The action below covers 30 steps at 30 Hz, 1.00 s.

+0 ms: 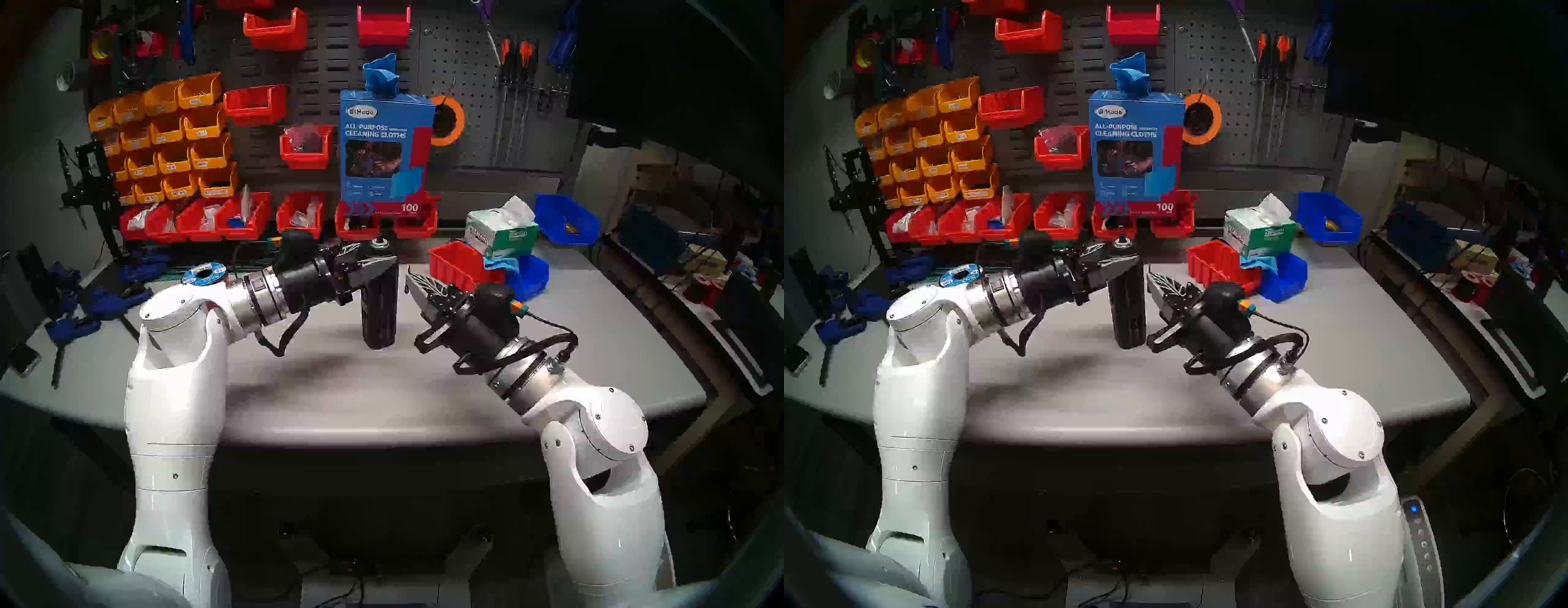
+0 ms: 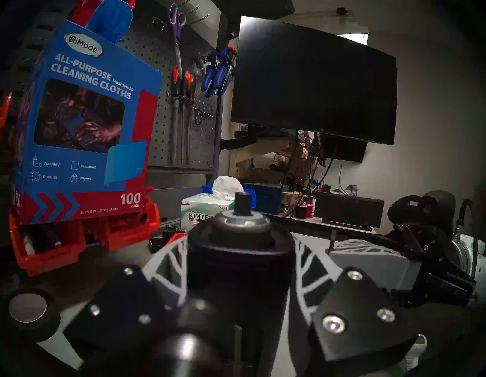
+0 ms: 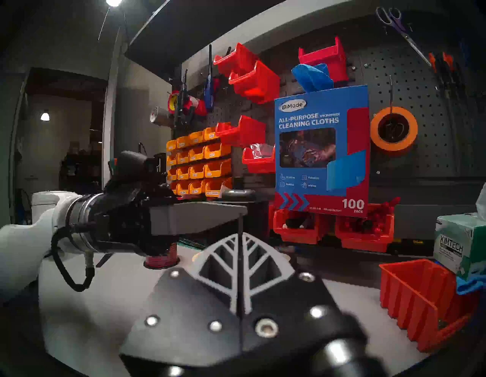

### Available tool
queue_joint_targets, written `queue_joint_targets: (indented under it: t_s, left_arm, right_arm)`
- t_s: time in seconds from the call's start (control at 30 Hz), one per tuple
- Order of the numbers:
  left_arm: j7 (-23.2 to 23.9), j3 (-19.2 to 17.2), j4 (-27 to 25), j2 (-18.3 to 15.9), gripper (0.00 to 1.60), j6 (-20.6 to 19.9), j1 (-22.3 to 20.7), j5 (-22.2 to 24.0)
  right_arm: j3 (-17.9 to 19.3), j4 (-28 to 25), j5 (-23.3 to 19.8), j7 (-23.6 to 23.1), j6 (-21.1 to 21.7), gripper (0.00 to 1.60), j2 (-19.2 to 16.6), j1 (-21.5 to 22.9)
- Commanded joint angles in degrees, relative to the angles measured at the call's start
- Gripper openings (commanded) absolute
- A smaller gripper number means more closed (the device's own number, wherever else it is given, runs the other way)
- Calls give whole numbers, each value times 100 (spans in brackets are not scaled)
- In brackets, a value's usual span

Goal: Pick a screwdriver bit and insert it into the screwdriver

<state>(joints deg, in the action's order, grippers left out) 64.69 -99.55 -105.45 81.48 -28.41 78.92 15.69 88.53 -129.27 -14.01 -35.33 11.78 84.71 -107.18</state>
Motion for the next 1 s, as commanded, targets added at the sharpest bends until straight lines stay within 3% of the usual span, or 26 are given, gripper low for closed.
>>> queue_joint_targets:
  t_s: [0.0, 0.4, 0.97]
  left_arm:
    - [25, 82, -149, 0, 0, -85, 36, -5]
    - [44, 159, -228, -54, 0, -149, 130, 18]
    - [88, 288, -270, -182, 0, -195, 217, 59]
  right_arm:
    - [146, -273, -359, -163, 151, 0, 36, 361]
    - [394, -137, -696, -462, 550, 0, -37, 1046]
    - [398, 254, -1077, -742, 995, 0, -11, 1868]
